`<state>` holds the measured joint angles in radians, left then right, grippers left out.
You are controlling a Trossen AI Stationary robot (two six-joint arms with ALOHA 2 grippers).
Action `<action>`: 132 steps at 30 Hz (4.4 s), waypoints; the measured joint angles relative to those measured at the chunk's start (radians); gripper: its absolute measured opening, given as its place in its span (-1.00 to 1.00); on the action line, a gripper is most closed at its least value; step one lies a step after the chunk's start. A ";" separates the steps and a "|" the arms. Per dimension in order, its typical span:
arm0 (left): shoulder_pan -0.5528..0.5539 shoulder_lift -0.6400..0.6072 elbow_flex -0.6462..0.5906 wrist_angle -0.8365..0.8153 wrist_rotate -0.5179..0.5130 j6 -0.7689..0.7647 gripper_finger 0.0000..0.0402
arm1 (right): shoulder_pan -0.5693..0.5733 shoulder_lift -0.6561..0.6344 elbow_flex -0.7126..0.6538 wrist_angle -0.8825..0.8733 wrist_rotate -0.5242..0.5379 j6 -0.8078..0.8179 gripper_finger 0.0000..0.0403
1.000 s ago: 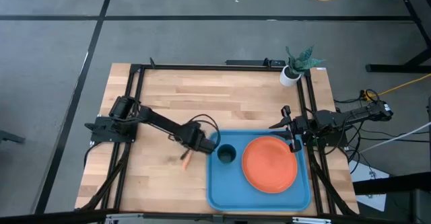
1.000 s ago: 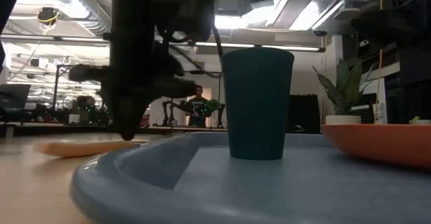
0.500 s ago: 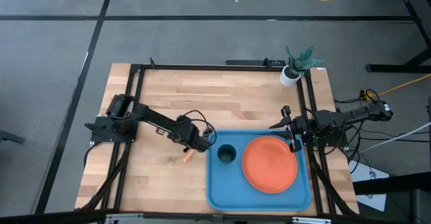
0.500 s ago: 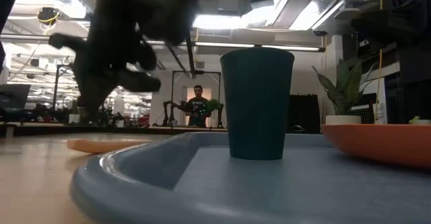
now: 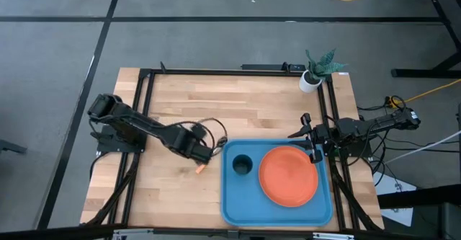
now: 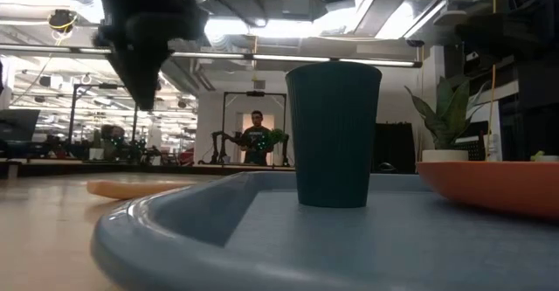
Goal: Pick and place plate/cup/fork/spoon on tray
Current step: Adjust the green cup
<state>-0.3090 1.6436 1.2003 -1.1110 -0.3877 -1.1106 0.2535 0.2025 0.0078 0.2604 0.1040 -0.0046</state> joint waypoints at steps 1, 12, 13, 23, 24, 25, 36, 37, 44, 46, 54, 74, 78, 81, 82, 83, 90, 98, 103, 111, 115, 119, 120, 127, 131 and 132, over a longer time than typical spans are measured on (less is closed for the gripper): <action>-0.001 0.000 -0.019 0.058 0.013 0.077 -1.00 | 0.000 0.000 0.000 0.000 0.000 0.000 -0.55; 0.049 0.000 -0.206 0.513 0.003 0.399 -1.00 | 0.000 0.000 0.000 0.000 0.000 0.000 -0.55; 0.054 0.000 -0.217 0.515 0.002 0.371 -1.00 | 0.000 0.000 0.000 0.000 0.000 -0.001 -0.55; 0.057 0.000 -0.233 0.658 0.147 0.304 -0.99 | 0.000 0.000 0.000 0.000 0.000 -0.001 -0.55; 0.057 0.000 -0.233 0.666 0.154 0.314 -0.97 | 0.000 0.000 0.000 0.000 0.000 -0.001 -0.55; 0.059 0.000 -0.233 0.672 0.161 0.327 -0.94 | 0.000 0.000 0.000 0.000 0.000 0.000 -0.55; 0.052 -0.007 -0.232 0.912 0.442 0.366 -0.69 | 0.000 0.000 0.000 0.000 0.000 0.000 -0.55; 0.037 -0.007 -0.233 0.936 0.452 0.365 -0.70 | 0.000 0.000 0.000 0.000 0.000 0.000 -0.55; -0.105 -0.007 -0.232 1.142 0.281 0.328 -0.90 | 0.000 0.000 0.000 0.000 0.000 -0.001 -0.55; -0.144 -0.007 -0.232 1.193 0.195 0.314 -0.97 | 0.000 0.000 0.000 0.000 0.000 0.000 -0.55; -0.223 0.077 -0.215 1.420 0.056 0.413 -0.99 | 0.000 0.000 0.000 -0.001 0.000 -0.001 -0.55; -0.224 0.476 0.193 1.273 -0.025 0.519 -1.00 | 0.000 0.000 0.000 -0.002 0.000 -0.001 -0.55; -0.229 0.484 0.192 1.270 -0.068 0.511 -1.00 | 0.000 0.000 0.000 -0.002 0.000 -0.001 -0.55; -0.235 0.485 0.192 1.267 -0.120 0.515 -1.00 | 0.000 0.000 0.000 -0.002 0.000 0.000 -0.55; -0.238 0.485 0.192 1.265 -0.134 0.515 -1.00 | 0.000 0.000 0.000 -0.002 0.000 0.000 -0.55; -0.241 0.484 0.192 1.261 -0.151 0.515 -1.00 | 0.000 0.000 0.000 -0.002 0.000 -0.001 -0.55; -0.246 0.484 0.192 1.142 -0.243 0.462 -1.00 | 0.000 0.000 0.000 -0.003 0.000 0.000 -0.55; -0.228 0.484 0.192 1.145 -0.270 0.493 -1.00 | 0.000 0.000 0.000 -0.003 0.000 -0.001 -0.55; -0.205 0.484 0.192 1.144 -0.302 0.547 -1.00 | 0.000 0.000 0.000 -0.003 0.000 -0.001 -0.55; -0.178 0.484 0.192 1.114 -0.302 0.573 -1.00 | 0.000 0.000 0.000 -0.003 0.000 0.000 -0.55; -0.164 0.484 0.192 1.075 -0.302 0.574 -1.00 | 0.000 0.000 0.000 -0.003 0.000 0.000 -0.55; -0.147 0.484 0.192 1.056 -0.302 0.593 -1.00 | 0.000 0.000 0.000 -0.003 0.000 -0.001 -0.55; -0.143 0.484 0.192 1.056 -0.302 0.607 -1.00 | 0.000 0.000 0.000 -0.003 0.000 0.000 -0.55; -0.105 0.484 0.192 1.057 -0.303 0.666 -1.00 | 0.000 0.000 0.000 -0.003 0.000 0.000 -0.55; -0.086 0.484 0.192 1.058 -0.302 0.677 -1.00 | 0.000 0.000 0.000 -0.003 0.000 0.000 -0.55; -0.083 0.484 0.192 1.058 -0.299 0.677 -1.00 | 0.000 0.000 0.000 -0.003 0.000 0.000 -0.55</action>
<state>-0.3923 2.1281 1.3926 -0.0526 -0.6870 -0.4339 0.2537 0.2024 0.0078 0.2573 0.1040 -0.0048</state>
